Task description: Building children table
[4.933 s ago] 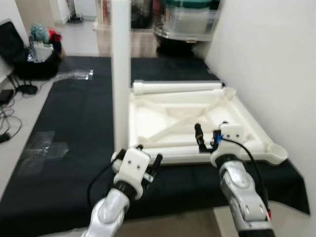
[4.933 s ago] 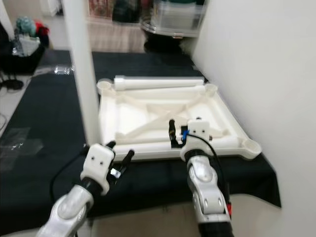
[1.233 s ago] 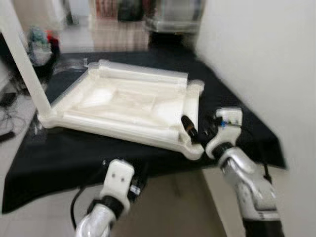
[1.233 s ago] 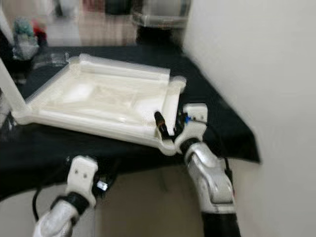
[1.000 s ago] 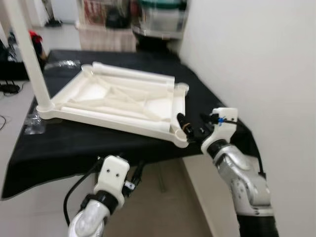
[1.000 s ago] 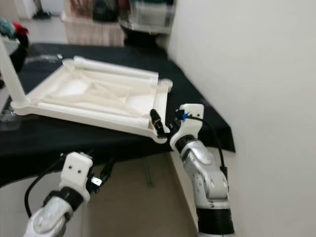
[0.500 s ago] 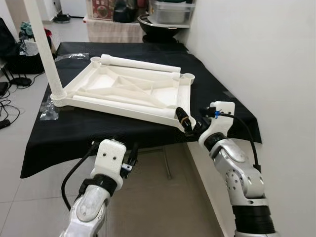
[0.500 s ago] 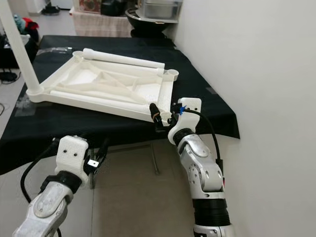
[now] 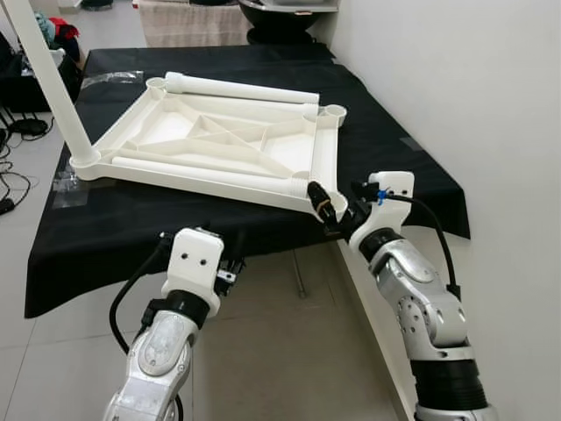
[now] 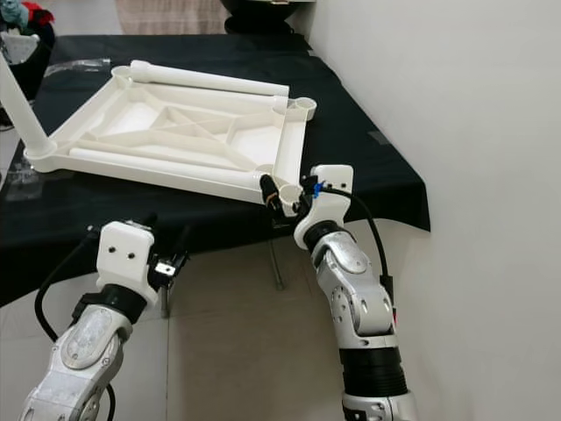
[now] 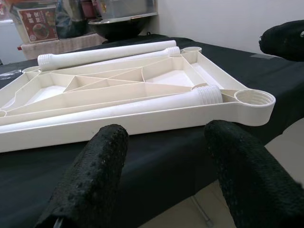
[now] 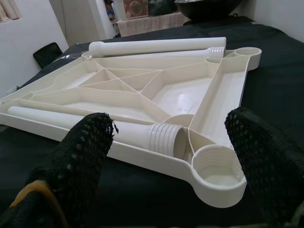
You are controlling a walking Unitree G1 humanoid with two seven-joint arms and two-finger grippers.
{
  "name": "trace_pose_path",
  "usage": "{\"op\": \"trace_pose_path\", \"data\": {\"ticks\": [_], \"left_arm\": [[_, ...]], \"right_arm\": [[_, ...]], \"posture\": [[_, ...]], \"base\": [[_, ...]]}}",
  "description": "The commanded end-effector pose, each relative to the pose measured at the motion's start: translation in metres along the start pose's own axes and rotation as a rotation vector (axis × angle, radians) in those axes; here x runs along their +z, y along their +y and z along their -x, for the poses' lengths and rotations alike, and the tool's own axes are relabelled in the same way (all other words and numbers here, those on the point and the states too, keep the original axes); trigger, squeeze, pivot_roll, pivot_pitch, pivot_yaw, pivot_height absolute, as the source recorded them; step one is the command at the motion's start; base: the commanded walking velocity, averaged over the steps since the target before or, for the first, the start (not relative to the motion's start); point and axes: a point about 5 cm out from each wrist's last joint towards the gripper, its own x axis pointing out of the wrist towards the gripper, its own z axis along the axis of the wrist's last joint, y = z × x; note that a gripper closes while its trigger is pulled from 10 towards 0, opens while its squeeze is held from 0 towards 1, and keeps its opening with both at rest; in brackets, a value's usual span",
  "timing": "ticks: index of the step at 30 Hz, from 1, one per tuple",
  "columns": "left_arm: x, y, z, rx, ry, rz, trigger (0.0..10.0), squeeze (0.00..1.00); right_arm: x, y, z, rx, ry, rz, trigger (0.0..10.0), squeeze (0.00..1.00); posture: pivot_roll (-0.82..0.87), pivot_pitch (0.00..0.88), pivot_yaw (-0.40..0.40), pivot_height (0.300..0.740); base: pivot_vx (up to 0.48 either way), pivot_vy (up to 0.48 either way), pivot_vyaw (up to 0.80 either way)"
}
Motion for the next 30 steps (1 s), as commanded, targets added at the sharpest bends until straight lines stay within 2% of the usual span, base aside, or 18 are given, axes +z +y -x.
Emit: {"op": "trace_pose_path", "data": {"ticks": [1,20,25,30], "left_arm": [[-0.0042,-0.0026,0.0016,-0.007,0.027,0.001,10.0,0.00],[-0.0067,-0.0035,0.0025,-0.014,0.033,-0.002,10.0,0.00],[-0.0089,-0.0021,0.0021,0.003,0.050,0.038,10.0,0.00],[-0.0100,-0.0027,0.0029,0.000,0.055,0.035,10.0,0.00]], "right_arm": [[-0.0012,-0.0030,0.0017,-0.014,-0.002,0.000,10.0,0.00],[-0.0009,-0.0026,0.0025,-0.009,-0.010,0.014,10.0,0.00],[-0.0008,-0.0040,0.0027,-0.011,-0.007,0.004,10.0,0.00],[-0.0004,-0.0047,0.0022,-0.009,-0.001,-0.018,10.0,0.00]], "posture": [[0.07,0.129,-0.120,0.740],[0.07,0.119,-0.119,0.740],[0.07,0.123,-0.118,0.740],[0.07,0.124,-0.117,0.740]], "base": [[0.259,0.000,0.00],[0.284,0.000,0.00],[0.000,0.000,0.00],[0.000,0.000,0.00]]}}
